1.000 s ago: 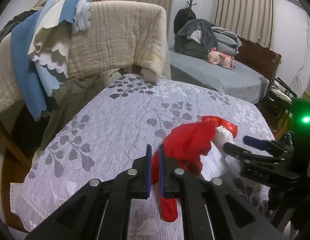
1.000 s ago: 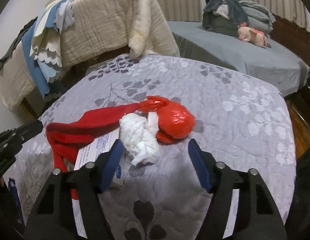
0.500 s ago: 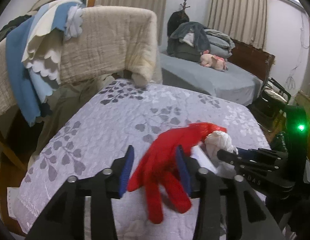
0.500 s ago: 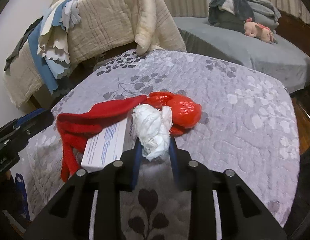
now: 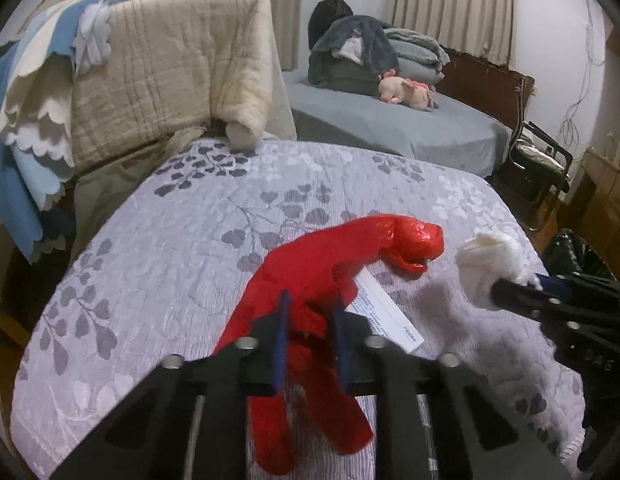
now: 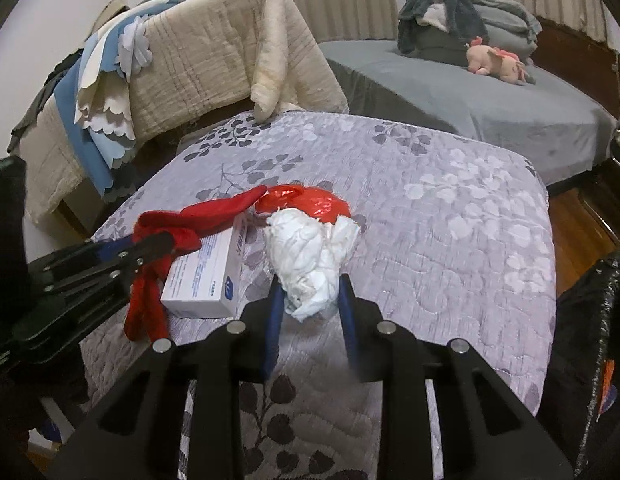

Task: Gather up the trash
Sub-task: 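Carry the red cloth and white tissue over the black trash bin with both tools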

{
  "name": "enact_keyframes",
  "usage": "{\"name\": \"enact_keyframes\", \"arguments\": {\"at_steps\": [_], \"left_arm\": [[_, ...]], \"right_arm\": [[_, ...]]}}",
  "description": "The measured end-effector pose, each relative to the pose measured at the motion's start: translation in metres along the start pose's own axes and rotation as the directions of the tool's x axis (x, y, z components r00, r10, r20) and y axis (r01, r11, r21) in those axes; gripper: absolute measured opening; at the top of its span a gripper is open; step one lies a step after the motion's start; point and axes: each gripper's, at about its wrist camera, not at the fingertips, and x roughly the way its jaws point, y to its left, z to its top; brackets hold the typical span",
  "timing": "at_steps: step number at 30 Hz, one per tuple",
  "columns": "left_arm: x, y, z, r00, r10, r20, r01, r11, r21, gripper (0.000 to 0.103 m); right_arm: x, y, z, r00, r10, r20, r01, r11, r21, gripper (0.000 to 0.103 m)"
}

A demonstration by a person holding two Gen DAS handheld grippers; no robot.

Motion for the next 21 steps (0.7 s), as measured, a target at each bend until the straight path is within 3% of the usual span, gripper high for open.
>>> {"name": "enact_keyframes", "arguments": {"at_steps": [12,21], "left_arm": [[-0.048,-0.002,0.018,0.996,0.019,0.09,-0.016,0.999,-0.031,0.009],[-0.082,-0.024,0.034,0.985,-0.024,0.168,0.028,0.999,-0.016,0.009]], "right_arm": [[-0.04,0.0,0.014,0.997,0.008,0.083,-0.009,1.0,0.011,0.026],[-0.074,-0.01,0.015,0.992,-0.009,0.13,0.005,0.999,0.034,0.026]]}}
